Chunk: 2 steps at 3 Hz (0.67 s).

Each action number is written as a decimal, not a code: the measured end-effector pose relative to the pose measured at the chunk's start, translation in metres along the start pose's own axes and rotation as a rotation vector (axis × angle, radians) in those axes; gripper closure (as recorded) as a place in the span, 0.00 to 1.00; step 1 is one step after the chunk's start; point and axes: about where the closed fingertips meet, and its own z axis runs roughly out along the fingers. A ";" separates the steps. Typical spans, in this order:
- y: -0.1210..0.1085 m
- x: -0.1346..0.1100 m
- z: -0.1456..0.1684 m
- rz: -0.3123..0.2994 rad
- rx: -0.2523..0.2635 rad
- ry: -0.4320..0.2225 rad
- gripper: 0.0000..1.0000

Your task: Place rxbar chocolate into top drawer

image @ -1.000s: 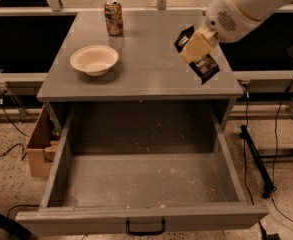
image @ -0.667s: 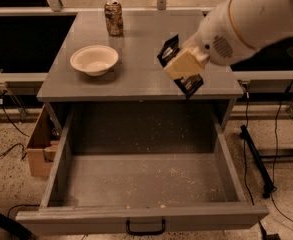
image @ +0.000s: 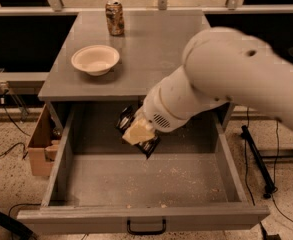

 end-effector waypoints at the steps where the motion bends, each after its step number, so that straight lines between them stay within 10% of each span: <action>1: 0.009 0.019 0.060 -0.035 -0.043 0.148 1.00; 2: -0.004 0.043 0.106 -0.086 -0.042 0.272 1.00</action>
Offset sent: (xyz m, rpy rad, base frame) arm 0.0584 0.0163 -0.1784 -0.4321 0.1311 0.1031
